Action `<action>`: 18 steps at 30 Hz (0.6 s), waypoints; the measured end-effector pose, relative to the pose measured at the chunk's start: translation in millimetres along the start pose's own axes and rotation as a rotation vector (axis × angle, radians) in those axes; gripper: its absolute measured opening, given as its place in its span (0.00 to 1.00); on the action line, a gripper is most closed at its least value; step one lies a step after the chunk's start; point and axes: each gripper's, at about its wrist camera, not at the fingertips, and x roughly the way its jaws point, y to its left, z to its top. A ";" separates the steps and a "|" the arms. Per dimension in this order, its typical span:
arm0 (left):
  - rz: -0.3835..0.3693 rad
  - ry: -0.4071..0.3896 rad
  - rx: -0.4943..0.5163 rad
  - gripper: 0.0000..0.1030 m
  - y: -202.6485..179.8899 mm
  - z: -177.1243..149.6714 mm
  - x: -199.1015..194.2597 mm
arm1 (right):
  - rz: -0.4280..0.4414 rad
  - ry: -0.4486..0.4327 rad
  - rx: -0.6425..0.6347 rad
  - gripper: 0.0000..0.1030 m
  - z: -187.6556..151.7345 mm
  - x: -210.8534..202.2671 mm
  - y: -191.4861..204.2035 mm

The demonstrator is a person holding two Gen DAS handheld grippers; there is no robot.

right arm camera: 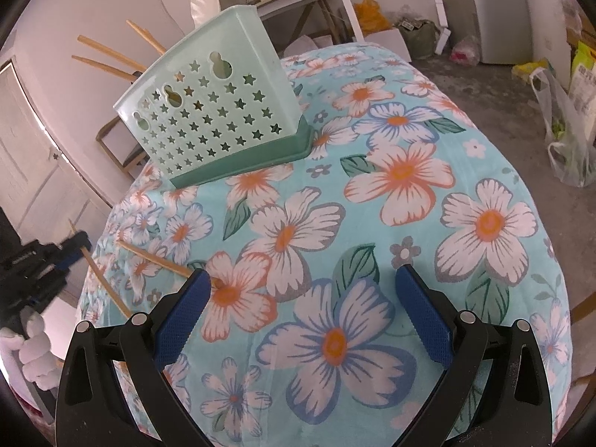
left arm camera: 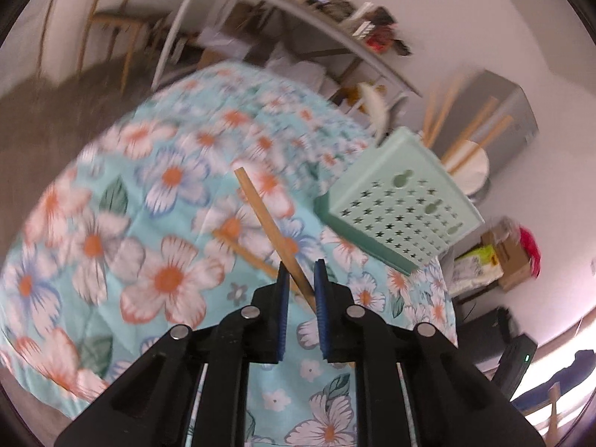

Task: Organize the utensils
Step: 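Lift the chopsticks with the left gripper while the right gripper reaches toward them, then grasp a wooden chopstick with the right gripper while the left gripper holds its chopstick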

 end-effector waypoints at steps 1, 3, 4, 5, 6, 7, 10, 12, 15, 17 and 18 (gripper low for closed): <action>0.001 -0.008 0.020 0.12 -3.1 0.8 -2.4 | -0.003 0.002 -0.005 0.93 -0.6 0.3 0.2; -0.001 -0.024 0.061 0.12 -10.1 1.2 -6.5 | -0.017 0.016 -0.028 0.93 0.4 2.9 3.2; -0.002 -0.028 0.074 0.12 -13.2 1.6 -7.1 | -0.023 0.025 -0.040 0.93 0.9 4.1 4.5; 0.000 -0.031 0.085 0.12 -15.5 1.5 -7.9 | -0.033 0.040 -0.062 0.92 2.4 5.6 6.9; 0.003 -0.037 0.100 0.12 -17.2 1.2 -9.5 | -0.041 0.051 -0.079 0.92 3.6 6.6 8.6; 0.003 -0.039 0.106 0.12 -17.3 1.0 -10.8 | -0.046 0.060 -0.090 0.92 4.6 7.1 9.8; 0.006 -0.045 0.123 0.12 -19.1 -0.2 -14.4 | -0.036 0.073 -0.136 0.83 12.3 6.8 17.5; 0.009 -0.049 0.131 0.12 -18.3 0.1 -17.2 | -0.001 0.072 -0.187 0.74 21.5 5.6 29.8; 0.011 -0.051 0.136 0.12 -17.7 0.7 -19.0 | 0.073 0.057 -0.306 0.59 36.8 5.3 59.1; 0.014 -0.049 0.138 0.12 -16.6 1.2 -20.2 | 0.120 0.053 -0.389 0.52 42.9 8.5 78.5; 0.016 -0.045 0.134 0.12 -15.3 1.6 -20.6 | 0.151 0.058 -0.429 0.46 45.1 11.7 88.4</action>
